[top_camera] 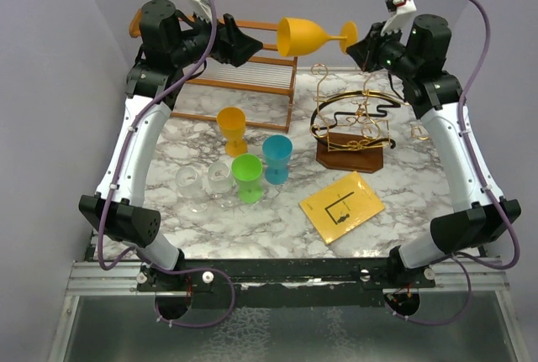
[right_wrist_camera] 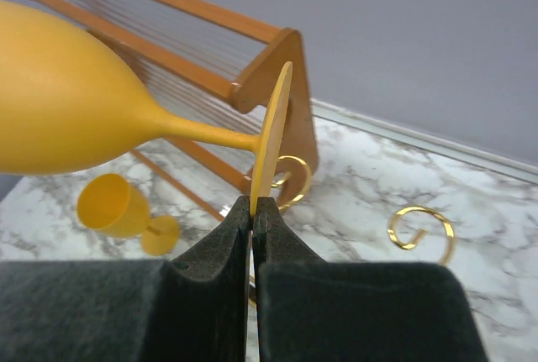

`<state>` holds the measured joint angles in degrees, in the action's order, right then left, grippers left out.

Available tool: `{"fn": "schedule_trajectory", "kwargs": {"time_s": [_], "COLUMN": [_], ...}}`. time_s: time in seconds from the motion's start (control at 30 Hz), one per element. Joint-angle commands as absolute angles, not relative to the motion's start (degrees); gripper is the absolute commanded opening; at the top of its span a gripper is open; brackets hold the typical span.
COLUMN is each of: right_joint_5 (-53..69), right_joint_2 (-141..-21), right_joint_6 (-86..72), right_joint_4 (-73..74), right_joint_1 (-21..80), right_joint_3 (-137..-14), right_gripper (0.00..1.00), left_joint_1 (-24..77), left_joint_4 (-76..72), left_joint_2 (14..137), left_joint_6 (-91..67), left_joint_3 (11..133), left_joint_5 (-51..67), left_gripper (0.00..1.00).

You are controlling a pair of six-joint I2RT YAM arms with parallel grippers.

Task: Place the wine glass upside down on the wine glass rack

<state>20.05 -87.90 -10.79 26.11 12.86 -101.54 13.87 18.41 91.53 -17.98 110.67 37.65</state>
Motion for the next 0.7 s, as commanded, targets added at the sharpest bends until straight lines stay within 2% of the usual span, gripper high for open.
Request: {"fn": "schedule_trajectory", "kwargs": {"time_s": [0.0,0.07,0.37,0.67], "right_joint_5": [12.17,4.47,-14.7,-32.19], "right_joint_2": [-84.12,-82.54,-79.9,-83.61], "right_joint_6": [-2.12,6.77,26.62,43.57], "right_joint_4": [24.68,25.33,22.52,15.93], "right_joint_1": [10.39,9.49,6.81,6.43], "right_joint_3": [-100.38,-100.64,-99.57,-100.36], "right_gripper": [0.01,0.01,0.01,0.01], "left_joint_1": [13.3,13.18,13.18,13.18], "left_joint_4": [20.88,23.42,25.8,26.74], "left_joint_2": [89.57,89.59,90.73,91.3], "left_joint_6": [-15.72,-13.09,-10.04,-8.64], "left_joint_3": [110.54,111.18,111.27,111.53], "left_joint_5": [33.57,30.1,28.99,28.78], "left_gripper": [0.75,0.75,0.75,0.75]}}
